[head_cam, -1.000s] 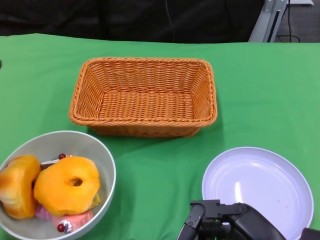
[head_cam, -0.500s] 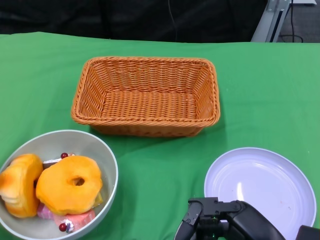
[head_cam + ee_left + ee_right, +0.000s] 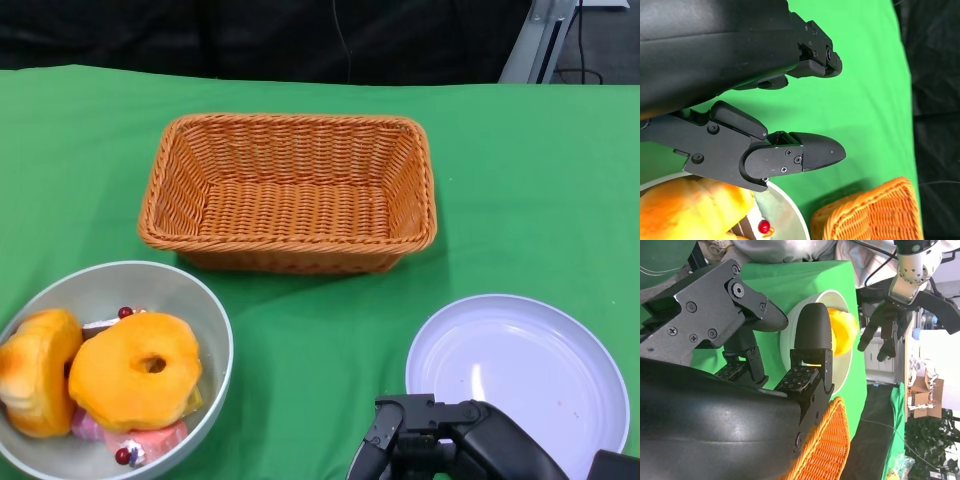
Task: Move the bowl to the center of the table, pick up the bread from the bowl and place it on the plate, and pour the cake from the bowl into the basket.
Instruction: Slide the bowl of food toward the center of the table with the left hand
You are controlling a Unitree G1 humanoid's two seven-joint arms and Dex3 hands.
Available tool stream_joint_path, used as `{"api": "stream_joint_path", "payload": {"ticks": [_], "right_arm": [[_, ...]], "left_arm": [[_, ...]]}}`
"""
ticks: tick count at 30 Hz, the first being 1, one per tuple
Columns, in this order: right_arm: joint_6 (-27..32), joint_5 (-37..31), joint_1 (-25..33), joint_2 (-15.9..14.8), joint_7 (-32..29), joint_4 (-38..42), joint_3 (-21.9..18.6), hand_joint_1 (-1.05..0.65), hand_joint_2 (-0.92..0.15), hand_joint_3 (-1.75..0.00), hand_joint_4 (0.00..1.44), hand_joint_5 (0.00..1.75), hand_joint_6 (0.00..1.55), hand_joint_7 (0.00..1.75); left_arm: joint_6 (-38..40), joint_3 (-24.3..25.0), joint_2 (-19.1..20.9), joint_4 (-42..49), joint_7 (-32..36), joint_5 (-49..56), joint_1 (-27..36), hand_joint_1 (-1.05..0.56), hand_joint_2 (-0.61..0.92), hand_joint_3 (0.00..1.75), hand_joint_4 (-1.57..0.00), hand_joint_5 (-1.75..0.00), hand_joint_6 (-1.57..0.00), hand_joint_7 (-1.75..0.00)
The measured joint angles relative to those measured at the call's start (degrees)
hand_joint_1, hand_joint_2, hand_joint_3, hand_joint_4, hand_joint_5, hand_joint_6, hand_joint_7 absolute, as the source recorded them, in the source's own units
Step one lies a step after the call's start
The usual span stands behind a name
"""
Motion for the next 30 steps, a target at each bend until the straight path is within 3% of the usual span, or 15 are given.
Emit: {"api": "stream_joint_path", "payload": {"ticks": [19, 30], "right_arm": [[0.0, -0.1, -0.8, 0.1, 0.0, 0.8, 0.8, -0.07, -0.48, -1.1, 0.79, 1.58, 0.79, 1.12], [-0.6, -0.8, -1.4, 0.2, -0.1, 1.7, 1.2, -0.07, -0.49, -1.1, 0.8, 1.6, 0.8, 1.11]], "left_arm": [[14.8, -7.8, 3.4, -3.6, -10.1, 0.5, -1.4, -0.7, 0.92, 0.62, -0.12, 0.0, -0.15, 0.0], [18.7, -7.4, 3.4, -7.3, -10.4, -0.8, -1.1, -0.73, 0.92, 0.59, -0.04, 0.0, -0.12, 0.0]]}}
